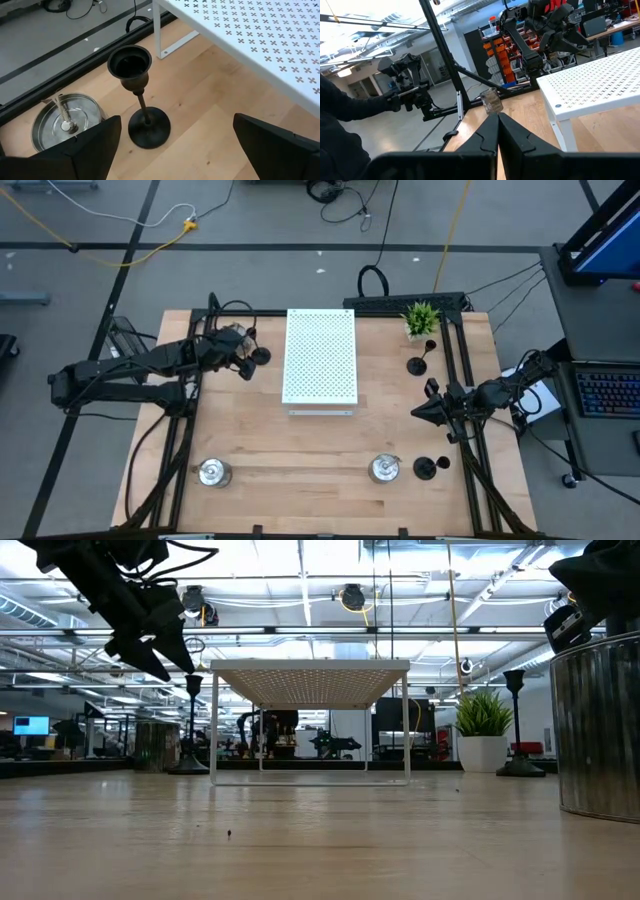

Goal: Pick & Place candle stick holders
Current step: Put the top left black candle holder on the shelf

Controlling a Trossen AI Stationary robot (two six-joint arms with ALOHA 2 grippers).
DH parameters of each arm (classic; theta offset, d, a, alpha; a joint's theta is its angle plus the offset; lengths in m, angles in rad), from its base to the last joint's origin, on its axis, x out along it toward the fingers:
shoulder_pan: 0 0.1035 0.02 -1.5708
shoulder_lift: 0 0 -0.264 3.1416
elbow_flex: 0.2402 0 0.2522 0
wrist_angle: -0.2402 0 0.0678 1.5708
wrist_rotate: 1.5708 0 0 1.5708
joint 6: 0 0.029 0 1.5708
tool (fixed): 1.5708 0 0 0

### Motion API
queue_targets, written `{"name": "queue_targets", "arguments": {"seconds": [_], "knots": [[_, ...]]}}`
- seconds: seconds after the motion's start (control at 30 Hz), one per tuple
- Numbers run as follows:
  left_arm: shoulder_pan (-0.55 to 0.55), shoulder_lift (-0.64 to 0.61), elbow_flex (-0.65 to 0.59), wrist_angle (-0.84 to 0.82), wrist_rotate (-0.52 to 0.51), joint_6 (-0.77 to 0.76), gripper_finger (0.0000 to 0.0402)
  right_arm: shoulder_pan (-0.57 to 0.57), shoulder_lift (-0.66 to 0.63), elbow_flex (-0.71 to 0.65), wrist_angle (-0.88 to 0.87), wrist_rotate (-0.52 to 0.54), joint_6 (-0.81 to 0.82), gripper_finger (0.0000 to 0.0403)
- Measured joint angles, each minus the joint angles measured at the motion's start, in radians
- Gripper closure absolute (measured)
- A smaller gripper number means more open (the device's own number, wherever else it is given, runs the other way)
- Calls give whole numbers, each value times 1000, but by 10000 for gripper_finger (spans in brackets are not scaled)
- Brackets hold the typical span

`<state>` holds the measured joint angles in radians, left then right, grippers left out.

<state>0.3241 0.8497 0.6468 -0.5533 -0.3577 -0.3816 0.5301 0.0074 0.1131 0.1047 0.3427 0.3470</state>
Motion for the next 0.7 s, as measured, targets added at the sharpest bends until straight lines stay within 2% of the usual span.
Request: {"name": "queue_targets", "arguments": {"seconds": [0.23, 0.5, 0.7], "knots": [[0, 77, -18, 3, -39, -15, 9, 0, 0, 0, 0, 0, 0, 403], [3, 153, -21, 14, -221, -17, 9, 0, 0, 0, 0, 0, 0, 403], [3, 226, -21, 50, -220, -17, 9, 0, 0, 0, 0, 0, 0, 403]]}}
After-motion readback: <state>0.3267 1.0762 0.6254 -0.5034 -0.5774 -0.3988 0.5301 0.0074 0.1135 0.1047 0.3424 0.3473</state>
